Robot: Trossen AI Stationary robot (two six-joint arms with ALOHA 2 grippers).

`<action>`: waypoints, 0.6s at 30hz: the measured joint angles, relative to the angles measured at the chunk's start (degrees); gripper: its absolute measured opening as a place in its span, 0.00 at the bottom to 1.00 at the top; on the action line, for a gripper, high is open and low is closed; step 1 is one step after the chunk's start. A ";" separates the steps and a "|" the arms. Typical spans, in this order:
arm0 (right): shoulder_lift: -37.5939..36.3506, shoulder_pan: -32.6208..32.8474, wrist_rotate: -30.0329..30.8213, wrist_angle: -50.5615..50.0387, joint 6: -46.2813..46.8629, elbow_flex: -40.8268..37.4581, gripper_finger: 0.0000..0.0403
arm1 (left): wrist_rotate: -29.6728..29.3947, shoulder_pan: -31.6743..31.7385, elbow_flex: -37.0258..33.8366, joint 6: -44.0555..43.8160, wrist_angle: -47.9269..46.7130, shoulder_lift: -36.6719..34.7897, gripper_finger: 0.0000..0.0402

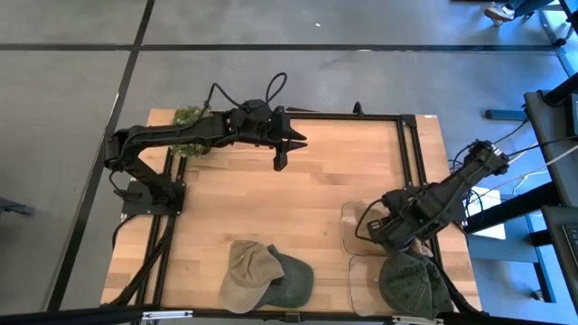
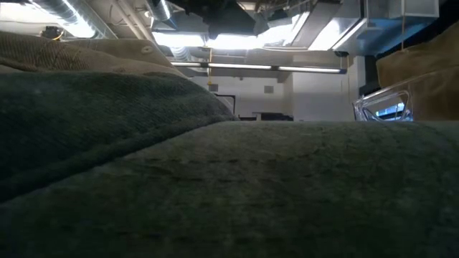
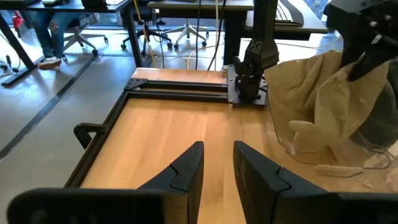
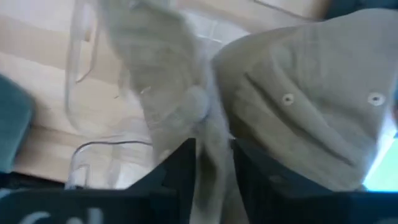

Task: Pick & Place hat
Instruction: Put the left brown cap into the top transparent bin

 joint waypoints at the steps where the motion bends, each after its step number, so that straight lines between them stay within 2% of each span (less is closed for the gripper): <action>1: -0.33 -0.09 0.21 0.19 -0.19 0.00 0.29 | -0.01 -0.10 0.00 0.00 -0.02 0.00 0.21; 5: -1.63 -0.98 1.53 0.18 -0.67 0.00 0.37 | -0.04 -0.32 0.00 0.02 -0.01 0.02 0.21; 10: -4.07 -2.54 3.21 0.20 -3.54 0.00 0.43 | -0.04 -0.33 0.01 0.03 -0.02 0.02 0.20; 14: -6.15 -4.61 9.66 0.20 -8.79 0.00 0.44 | -0.04 -0.33 0.02 0.02 -0.04 0.02 0.20; 18: -8.28 -6.88 20.49 0.77 -18.58 0.86 0.44 | -0.04 -0.33 0.00 -0.05 -0.05 0.02 0.20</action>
